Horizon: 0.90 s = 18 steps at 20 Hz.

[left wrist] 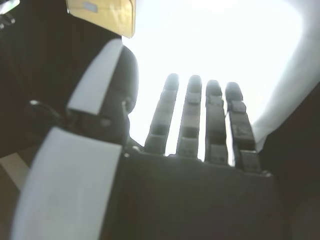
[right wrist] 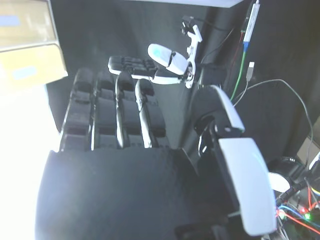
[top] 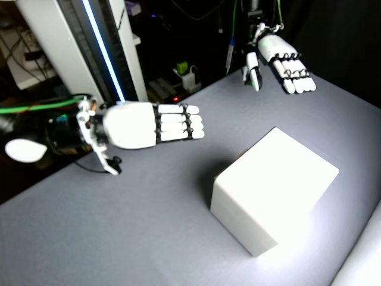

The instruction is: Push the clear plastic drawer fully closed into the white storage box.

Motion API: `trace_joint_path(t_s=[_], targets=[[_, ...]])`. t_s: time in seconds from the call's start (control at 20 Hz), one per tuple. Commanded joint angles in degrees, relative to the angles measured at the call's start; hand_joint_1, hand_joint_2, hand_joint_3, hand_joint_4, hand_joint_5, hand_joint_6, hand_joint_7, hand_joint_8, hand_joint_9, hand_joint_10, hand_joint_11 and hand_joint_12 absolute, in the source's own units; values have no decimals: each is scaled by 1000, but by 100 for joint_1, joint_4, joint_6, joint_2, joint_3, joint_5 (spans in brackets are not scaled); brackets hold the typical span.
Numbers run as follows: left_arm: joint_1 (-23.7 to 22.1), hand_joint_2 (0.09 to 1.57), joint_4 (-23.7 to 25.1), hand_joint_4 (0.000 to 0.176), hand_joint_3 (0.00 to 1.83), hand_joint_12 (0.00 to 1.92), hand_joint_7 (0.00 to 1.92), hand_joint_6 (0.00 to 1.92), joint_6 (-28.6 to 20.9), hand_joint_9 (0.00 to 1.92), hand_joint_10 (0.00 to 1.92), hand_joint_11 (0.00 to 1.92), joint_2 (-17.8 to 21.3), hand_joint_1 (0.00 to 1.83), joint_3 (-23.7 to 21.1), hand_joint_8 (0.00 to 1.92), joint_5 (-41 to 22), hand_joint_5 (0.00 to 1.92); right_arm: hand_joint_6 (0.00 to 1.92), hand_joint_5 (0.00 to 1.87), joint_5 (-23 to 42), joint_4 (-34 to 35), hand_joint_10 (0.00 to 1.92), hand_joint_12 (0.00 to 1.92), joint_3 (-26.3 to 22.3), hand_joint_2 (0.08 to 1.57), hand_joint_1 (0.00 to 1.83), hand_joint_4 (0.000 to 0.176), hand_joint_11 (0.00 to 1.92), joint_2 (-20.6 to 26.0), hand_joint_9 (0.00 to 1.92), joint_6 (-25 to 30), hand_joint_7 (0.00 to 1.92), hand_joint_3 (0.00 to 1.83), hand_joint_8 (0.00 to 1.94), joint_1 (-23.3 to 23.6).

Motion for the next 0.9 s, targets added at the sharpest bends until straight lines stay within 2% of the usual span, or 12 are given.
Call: trace_joint_path(t_s=[0.0,0.05,0.1,0.15,0.25,0.35,0.4,0.55,0.65,0.7,0.75,0.85], targets=[[10,1467,-72,0,3,0,0,0,-6,0,0,0,70,409,-12,0,-741,0,6,140,767,143,9,371,-55,1460,222,0,0,94,131,32,137,0,2,-28],[16,1466,-72,0,1,0,0,0,-6,0,0,0,75,423,-19,0,-760,0,1,98,806,218,4,259,-97,1473,177,0,0,187,99,-5,110,2,0,-103],[31,1464,-72,0,0,0,0,0,-6,0,0,0,83,427,-25,0,-785,0,5,61,849,309,6,51,-144,1481,142,0,0,283,45,-71,60,4,3,-181],[39,1466,-72,0,1,0,0,0,-6,0,0,0,93,429,-31,0,-801,0,1,39,916,445,1,9,-200,1472,116,0,0,396,10,-168,21,0,0,-271],[43,1467,-74,0,0,0,0,0,-6,0,0,0,97,443,-33,0,-824,0,0,3,1163,845,0,0,-303,1478,71,0,0,624,0,-433,0,3,0,-525],[50,1451,-87,0,0,0,0,0,-6,0,0,0,98,522,-37,0,-858,0,2,6,1482,1295,0,0,-386,1467,174,0,0,819,0,-688,6,0,2,-800],[56,1451,-91,0,0,0,0,0,-6,0,0,0,104,504,-40,0,-879,0,9,25,1723,1614,5,0,-425,1459,214,0,0,925,12,-854,12,0,3,-987],[60,1447,-91,0,0,0,0,0,-5,0,0,0,124,423,-47,0,-927,0,0,0,2434,2428,0,0,-496,1447,73,0,0,1180,0,-1162,0,0,0,-1646],[60,1422,-91,0,0,0,0,0,-4,0,0,0,129,464,-48,0,-936,0,0,0,2698,2731,0,0,-539,1449,76,0,0,1272,0,-1293,0,0,0,-1827],[60,1411,-93,6,0,0,0,0,-4,0,0,0,130,448,-51,0,-974,0,0,0,2778,2872,0,0,-548,1437,48,0,0,1292,0,-1362,0,0,0,-1852],[63,1391,-98,25,0,0,0,0,0,0,0,0,134,486,-54,0,-992,0,0,0,2810,2951,0,0,-548,1423,37,0,0,1299,0,-1394,0,0,0,-1862],[65,1364,-100,49,0,0,0,0,19,0,0,0,155,432,-64,0,-1038,0,0,0,2963,3178,0,0,-549,1413,143,0,0,1321,0,-1463,0,0,0,-1910]])
